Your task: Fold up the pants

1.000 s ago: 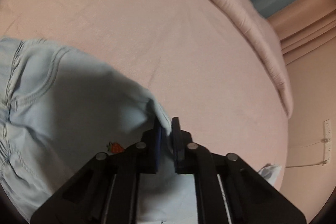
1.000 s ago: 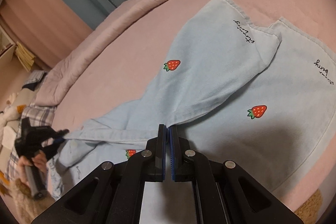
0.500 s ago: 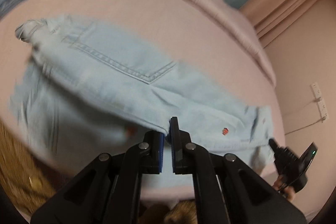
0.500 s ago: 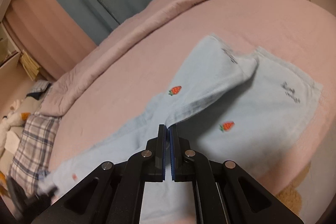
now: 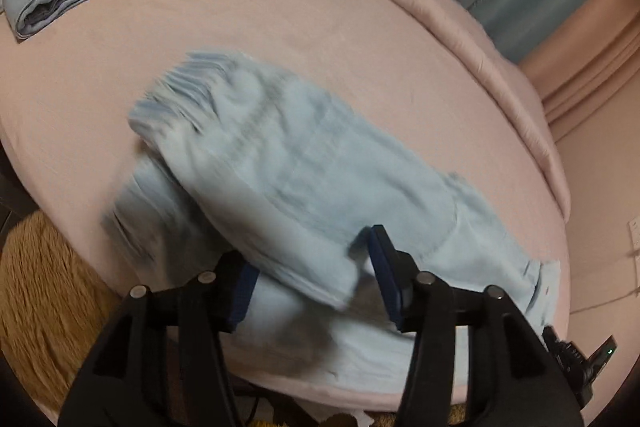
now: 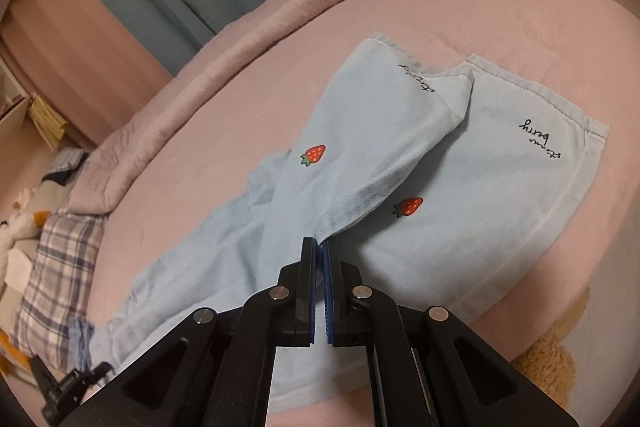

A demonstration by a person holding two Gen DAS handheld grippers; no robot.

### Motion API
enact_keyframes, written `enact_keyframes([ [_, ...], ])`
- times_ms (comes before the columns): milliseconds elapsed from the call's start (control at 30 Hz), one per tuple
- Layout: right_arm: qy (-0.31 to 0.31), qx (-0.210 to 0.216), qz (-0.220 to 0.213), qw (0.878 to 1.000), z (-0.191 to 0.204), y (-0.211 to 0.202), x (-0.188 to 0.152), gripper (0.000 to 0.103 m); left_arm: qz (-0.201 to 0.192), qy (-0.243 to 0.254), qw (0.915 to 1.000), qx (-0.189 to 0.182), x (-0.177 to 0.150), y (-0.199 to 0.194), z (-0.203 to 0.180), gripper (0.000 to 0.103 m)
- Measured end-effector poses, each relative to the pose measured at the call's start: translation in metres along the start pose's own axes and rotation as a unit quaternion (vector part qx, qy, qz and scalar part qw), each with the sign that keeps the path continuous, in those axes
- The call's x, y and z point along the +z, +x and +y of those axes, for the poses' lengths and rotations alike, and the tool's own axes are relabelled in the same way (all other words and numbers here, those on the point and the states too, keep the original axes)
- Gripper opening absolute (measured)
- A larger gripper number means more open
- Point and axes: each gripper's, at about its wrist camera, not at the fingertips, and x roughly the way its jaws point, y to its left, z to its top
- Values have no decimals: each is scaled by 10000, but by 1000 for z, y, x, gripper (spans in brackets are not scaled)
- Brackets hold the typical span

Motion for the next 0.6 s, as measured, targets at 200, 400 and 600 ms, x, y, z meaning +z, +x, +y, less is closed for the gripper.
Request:
enact_keyframes([
  [200, -155, 21, -19, 9999, 6, -13, 1, 3, 46, 479, 9988, -23, 2, -21, -4, 22],
  [400, -61, -42, 160, 9998, -8, -11, -7, 3, 554, 482, 9970, 254, -15, 1, 17, 23],
  [600, 170, 140, 363, 9991, -21, -4, -5, 7, 542, 666, 9954, 424, -15, 14, 5, 26],
])
